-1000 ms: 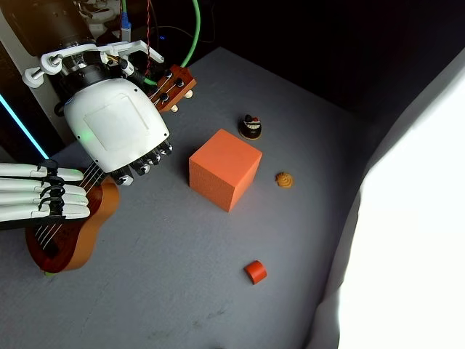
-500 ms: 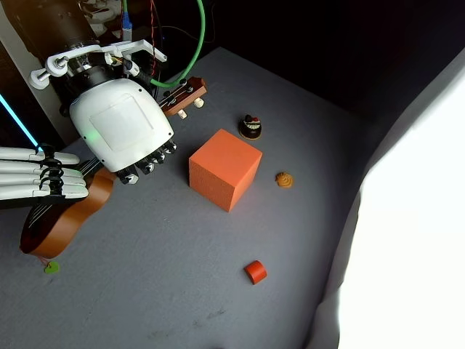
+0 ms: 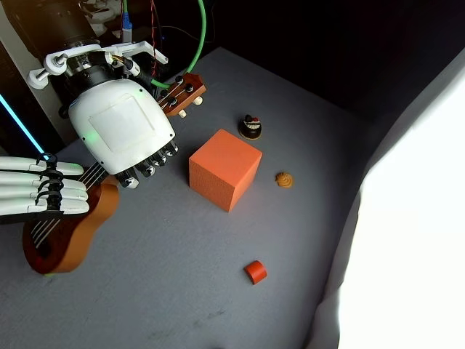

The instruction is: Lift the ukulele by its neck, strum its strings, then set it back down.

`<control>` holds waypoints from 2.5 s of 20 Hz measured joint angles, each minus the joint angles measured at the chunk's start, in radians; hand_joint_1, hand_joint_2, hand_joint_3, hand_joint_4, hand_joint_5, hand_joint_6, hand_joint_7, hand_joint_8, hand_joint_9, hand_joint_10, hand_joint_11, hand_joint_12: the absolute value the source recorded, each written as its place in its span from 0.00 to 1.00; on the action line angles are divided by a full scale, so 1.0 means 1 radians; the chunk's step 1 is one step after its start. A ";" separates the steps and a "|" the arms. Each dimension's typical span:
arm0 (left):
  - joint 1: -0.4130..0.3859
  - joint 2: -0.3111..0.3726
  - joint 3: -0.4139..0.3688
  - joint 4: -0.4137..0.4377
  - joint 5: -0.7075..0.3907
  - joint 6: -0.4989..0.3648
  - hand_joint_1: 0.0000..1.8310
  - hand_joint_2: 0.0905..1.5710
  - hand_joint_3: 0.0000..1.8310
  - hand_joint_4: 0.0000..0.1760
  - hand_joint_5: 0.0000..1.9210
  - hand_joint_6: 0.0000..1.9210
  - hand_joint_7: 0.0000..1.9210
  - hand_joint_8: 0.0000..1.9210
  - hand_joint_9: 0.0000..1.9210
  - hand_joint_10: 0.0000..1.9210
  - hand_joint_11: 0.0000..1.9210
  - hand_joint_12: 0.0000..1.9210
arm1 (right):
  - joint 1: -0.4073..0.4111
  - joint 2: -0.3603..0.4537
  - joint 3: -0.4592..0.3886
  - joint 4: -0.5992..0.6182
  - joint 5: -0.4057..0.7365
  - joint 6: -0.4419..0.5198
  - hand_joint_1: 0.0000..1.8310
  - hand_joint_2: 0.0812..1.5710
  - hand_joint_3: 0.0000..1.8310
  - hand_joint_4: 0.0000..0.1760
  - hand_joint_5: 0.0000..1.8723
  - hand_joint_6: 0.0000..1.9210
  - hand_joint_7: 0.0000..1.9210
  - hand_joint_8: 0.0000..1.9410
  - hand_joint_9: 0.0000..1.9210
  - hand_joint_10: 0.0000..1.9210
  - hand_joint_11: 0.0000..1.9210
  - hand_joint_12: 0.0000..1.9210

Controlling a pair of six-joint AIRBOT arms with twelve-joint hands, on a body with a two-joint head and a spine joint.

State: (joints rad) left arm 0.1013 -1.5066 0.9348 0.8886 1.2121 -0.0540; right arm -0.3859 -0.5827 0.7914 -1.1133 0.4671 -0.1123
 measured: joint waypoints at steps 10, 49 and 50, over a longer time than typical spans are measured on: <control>0.015 0.000 0.006 0.038 -0.085 -0.061 0.80 0.75 0.00 0.98 0.65 1.00 0.71 1.00 0.75 1.00 0.77 1.00 | 0.041 0.014 0.060 0.292 0.016 -0.154 0.04 0.87 0.00 0.00 0.03 0.00 0.07 0.00 0.03 0.00 0.00 0.00; 0.379 0.103 -0.101 0.575 -0.199 -0.616 0.32 0.63 0.00 0.00 0.48 1.00 0.57 1.00 0.62 1.00 0.65 1.00 | 0.049 0.008 0.033 0.418 0.001 -0.258 0.08 0.86 0.00 0.00 0.00 0.00 0.06 0.00 0.04 0.00 0.00 0.00; 0.391 0.103 -0.103 0.592 -0.204 -0.630 0.29 0.63 0.00 0.00 0.46 1.00 0.54 1.00 0.59 1.00 0.61 1.00 | 0.049 0.008 0.034 0.418 0.001 -0.258 0.09 0.86 0.00 0.00 0.00 0.00 0.07 0.00 0.05 0.00 0.01 0.00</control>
State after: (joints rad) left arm 0.4919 -1.4036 0.8318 1.4803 1.0080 -0.6842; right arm -0.3367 -0.5751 0.8249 -0.6956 0.4679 -0.3706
